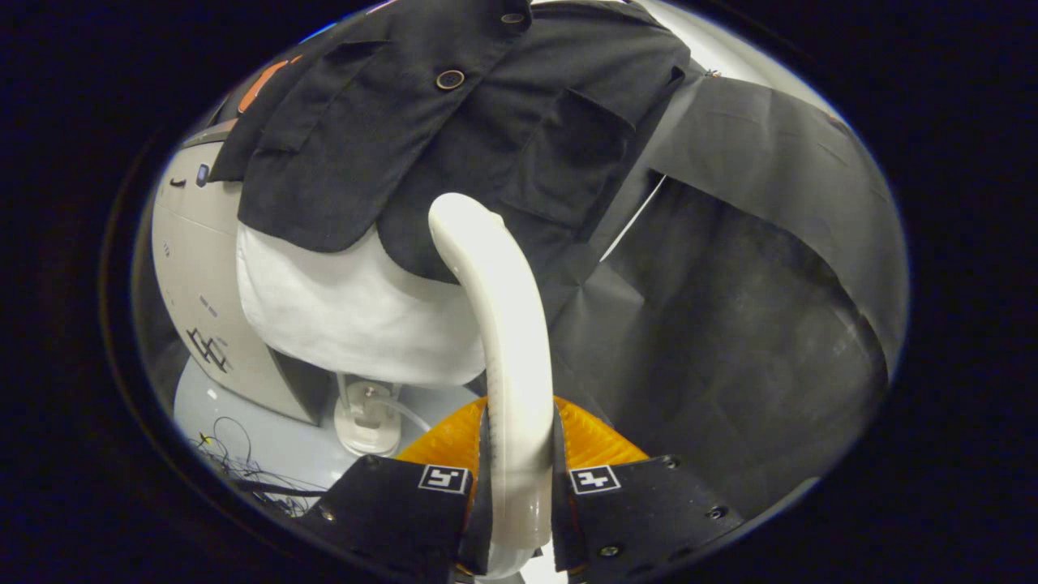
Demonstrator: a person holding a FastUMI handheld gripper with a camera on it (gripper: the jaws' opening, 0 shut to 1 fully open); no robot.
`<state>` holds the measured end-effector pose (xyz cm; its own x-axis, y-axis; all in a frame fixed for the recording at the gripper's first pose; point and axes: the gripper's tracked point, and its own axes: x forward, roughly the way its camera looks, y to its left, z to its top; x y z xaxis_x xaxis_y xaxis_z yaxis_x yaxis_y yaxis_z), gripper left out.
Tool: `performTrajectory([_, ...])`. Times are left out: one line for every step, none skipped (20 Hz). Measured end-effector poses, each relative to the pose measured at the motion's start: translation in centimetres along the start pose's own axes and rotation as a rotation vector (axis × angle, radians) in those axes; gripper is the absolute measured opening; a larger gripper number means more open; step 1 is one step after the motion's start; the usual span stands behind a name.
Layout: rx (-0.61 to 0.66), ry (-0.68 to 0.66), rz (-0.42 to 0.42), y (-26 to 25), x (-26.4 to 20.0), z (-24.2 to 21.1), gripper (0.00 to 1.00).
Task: Iron the clothes twice with a garment steamer, once on the left side and once on the right side.
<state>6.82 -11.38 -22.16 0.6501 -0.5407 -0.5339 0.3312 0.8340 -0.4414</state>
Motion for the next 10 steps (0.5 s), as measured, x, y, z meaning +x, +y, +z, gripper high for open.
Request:
performTrajectory([0.015, -0.005, 0.001, -0.1, -0.4, 0.3, 0.32])
performTrajectory([0.032, -0.015, 0.003, -0.3, -1.2, 0.7, 0.32])
performTrajectory([0.047, -0.026, 0.003, -0.7, -2.3, 1.1, 0.32])
performTrajectory([0.064, -0.042, 0.004, -1.1, -3.5, 1.7, 0.32])
performTrajectory([0.083, -0.062, 0.006, -1.4, -4.8, 2.3, 0.32])
performTrajectory([0.104, -0.083, 0.005, -2.0, -6.2, 3.0, 0.32])
performTrajectory([0.128, -0.104, 0.002, -2.5, -7.6, 3.6, 0.32])
performTrajectory([0.151, -0.121, -0.001, -3.0, -8.8, 4.1, 0.32])
performTrajectory([0.172, -0.136, 0.000, -3.4, -10.1, 4.5, 0.32])
performTrajectory([0.192, -0.148, 0.002, -3.9, -11.3, 4.8, 0.32])
